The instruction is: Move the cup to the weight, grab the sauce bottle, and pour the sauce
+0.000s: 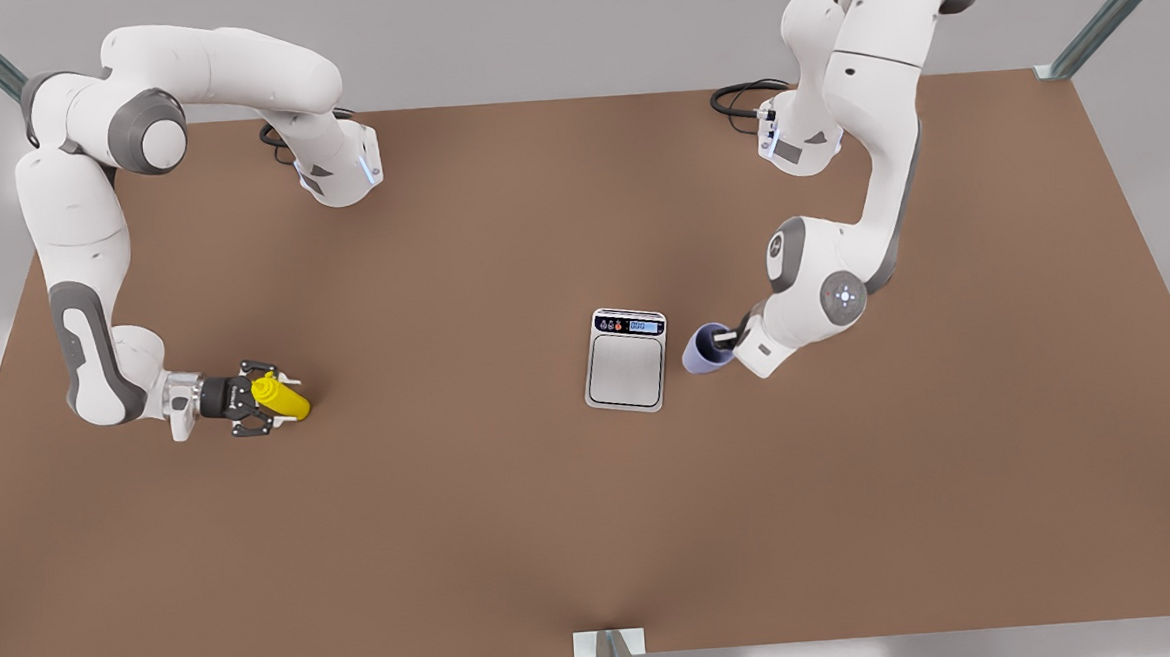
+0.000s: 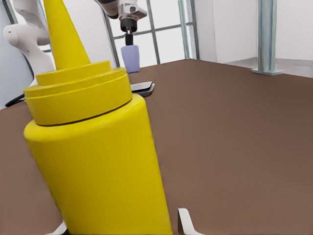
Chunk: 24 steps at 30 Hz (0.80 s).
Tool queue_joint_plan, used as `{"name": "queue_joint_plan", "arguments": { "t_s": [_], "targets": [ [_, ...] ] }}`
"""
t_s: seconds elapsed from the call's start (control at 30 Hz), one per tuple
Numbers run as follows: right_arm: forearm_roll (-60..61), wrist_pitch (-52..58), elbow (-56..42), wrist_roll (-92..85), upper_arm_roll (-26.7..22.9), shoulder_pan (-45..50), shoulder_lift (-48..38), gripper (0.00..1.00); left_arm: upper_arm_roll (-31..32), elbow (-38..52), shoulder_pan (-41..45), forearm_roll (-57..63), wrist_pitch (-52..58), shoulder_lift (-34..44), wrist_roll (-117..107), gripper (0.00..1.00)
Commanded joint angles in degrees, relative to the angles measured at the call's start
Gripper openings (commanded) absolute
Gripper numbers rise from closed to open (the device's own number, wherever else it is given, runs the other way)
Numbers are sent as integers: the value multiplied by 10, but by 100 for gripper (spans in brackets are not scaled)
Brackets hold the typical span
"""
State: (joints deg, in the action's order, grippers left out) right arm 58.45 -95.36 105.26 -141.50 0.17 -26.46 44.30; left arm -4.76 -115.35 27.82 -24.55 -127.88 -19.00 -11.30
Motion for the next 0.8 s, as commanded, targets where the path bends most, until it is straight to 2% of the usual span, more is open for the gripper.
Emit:
{"name": "queue_joint_plan", "arguments": {
  "t_s": [0.0, 0.17, 0.37, 0.4, 0.43, 0.53, 0.67, 0.77],
  "targets": [
    [0, 0, 0, 0, 0, 0, 0, 63, 0, 4, 5, -68, 0, -1, -2, 21],
    [4, 0, 0, 0, 0, 0, 1, 60, -1, 18, 49, -68, -18, -17, -57, 21],
    [4, 13, -14, 5, -1, -2, -1, 60, -1, 78, 96, -67, -29, -60, -137, 21],
    [4, 19, -17, 11, -1, -2, -3, 60, -1, 78, 103, -67, -39, -65, -149, 28],
    [4, 30, -27, 27, -1, -2, -5, 60, -1, 84, 105, -67, -39, -69, -154, 40],
    [4, 36, -34, 53, -1, 0, -14, 60, -1, 90, 110, -66, -40, -73, -158, 51],
    [-4, 44, -76, 137, -5, 11, -47, 59, -1, 90, 110, -65, -40, -73, -157, 50],
    [-71, 37, -126, 246, -7, 35, -84, 59, -2, 90, 109, -65, -32, -67, -158, 51]
  ]
}}
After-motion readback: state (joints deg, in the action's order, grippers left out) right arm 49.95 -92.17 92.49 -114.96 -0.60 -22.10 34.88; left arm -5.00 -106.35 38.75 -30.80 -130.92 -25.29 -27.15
